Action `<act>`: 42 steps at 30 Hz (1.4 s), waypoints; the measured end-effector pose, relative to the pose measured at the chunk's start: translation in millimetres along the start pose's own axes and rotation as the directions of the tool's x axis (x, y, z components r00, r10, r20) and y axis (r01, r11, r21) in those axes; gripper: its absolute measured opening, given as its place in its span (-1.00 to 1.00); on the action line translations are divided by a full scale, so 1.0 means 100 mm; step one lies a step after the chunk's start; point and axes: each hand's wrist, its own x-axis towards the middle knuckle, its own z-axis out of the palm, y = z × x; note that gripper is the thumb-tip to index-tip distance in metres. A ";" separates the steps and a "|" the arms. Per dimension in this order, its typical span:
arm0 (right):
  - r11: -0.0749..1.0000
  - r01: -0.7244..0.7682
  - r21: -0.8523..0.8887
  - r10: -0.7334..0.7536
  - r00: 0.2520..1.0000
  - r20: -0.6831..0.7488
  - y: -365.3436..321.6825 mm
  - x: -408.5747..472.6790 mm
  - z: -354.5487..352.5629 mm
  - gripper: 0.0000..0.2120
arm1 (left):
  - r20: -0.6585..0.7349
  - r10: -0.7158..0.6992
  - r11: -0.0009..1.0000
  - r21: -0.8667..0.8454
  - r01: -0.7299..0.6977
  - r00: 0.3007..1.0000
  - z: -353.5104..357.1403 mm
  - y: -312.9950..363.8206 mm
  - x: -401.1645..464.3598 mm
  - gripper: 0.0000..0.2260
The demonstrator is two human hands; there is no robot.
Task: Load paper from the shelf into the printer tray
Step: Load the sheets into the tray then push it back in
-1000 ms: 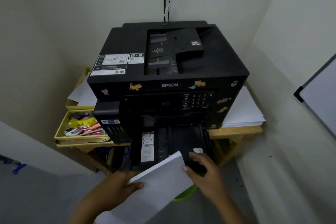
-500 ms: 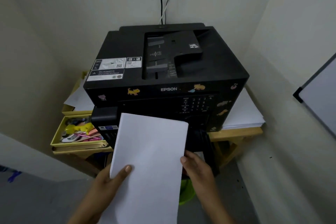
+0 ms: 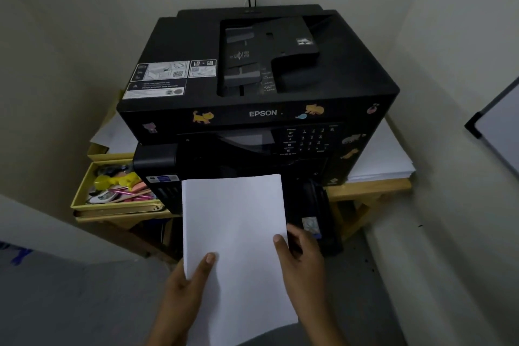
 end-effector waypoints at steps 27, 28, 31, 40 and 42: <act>0.993 -0.063 -0.100 0.092 0.943 0.319 0.13 0.12 -0.09 -0.39 | 0.093 -0.122 0.990 -0.055 0.127 0.988 0.03 -0.33 0.13 -0.60; 0.991 -0.066 -0.114 0.100 0.941 0.323 0.13 0.12 -0.10 -0.37 | 0.093 -0.132 0.989 -0.052 0.138 0.987 0.03 -0.34 0.14 -0.59; 0.988 -0.068 -0.140 0.110 0.943 0.315 0.17 0.14 -0.11 -0.37 | 0.106 -0.158 0.985 -0.050 0.164 0.982 0.05 -0.35 0.17 -0.65; 0.985 -0.096 -0.141 0.133 0.950 0.284 0.22 0.16 -0.05 -0.33 | 0.133 -0.279 0.958 -0.030 0.285 0.951 0.05 -0.40 0.24 -0.56; 0.988 -0.109 -0.114 0.137 0.948 0.288 0.23 0.15 -0.05 -0.36 | 0.161 -0.314 0.945 -0.039 0.324 0.936 0.03 -0.35 0.25 -0.51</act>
